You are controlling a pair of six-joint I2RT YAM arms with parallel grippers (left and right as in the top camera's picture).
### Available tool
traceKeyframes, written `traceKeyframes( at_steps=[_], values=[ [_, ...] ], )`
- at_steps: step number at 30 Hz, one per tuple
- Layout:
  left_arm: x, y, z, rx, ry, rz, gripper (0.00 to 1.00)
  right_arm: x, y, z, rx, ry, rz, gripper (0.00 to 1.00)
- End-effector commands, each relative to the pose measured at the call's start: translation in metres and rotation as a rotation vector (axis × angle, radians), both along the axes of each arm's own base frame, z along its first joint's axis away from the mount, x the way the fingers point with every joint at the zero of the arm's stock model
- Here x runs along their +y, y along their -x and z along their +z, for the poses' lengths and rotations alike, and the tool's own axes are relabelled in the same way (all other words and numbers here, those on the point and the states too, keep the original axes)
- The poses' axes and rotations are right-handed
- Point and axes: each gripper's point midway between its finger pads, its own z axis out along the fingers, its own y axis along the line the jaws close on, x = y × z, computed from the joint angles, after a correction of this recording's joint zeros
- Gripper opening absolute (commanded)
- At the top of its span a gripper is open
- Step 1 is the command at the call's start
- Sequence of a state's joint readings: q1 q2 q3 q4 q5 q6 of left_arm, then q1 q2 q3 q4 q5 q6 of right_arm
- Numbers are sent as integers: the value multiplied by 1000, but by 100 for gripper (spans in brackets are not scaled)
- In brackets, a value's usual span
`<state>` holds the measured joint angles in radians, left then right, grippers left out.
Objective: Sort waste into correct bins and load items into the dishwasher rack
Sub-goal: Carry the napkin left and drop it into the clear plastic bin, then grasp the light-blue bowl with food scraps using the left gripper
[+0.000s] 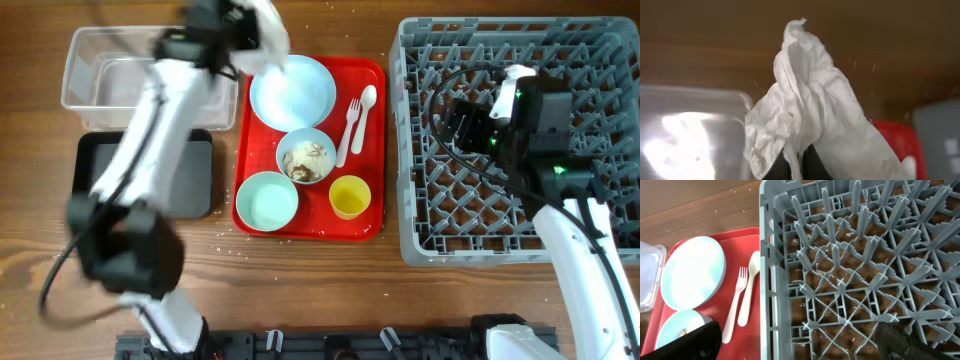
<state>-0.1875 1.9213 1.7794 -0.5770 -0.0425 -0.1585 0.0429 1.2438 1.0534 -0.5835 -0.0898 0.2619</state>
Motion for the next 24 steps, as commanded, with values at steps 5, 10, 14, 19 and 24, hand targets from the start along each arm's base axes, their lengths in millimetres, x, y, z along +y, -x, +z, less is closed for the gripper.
traceKeyframes(
  at_steps=[5,10,14,19,24],
  values=[
    [150,1,-34,108,-4,282,4,4,-4,5,-9,-20,8,100],
    [172,-5,-110,244,-7,320,67,4,-4,5,-8,-20,8,100],
    [161,-5,-74,188,38,278,69,4,-3,5,-7,-20,8,100],
    [119,30,14,108,149,142,66,4,-3,4,-5,-20,8,100],
    [47,113,3,397,217,-9,64,9,-2,5,-4,-38,27,100]
  ],
)
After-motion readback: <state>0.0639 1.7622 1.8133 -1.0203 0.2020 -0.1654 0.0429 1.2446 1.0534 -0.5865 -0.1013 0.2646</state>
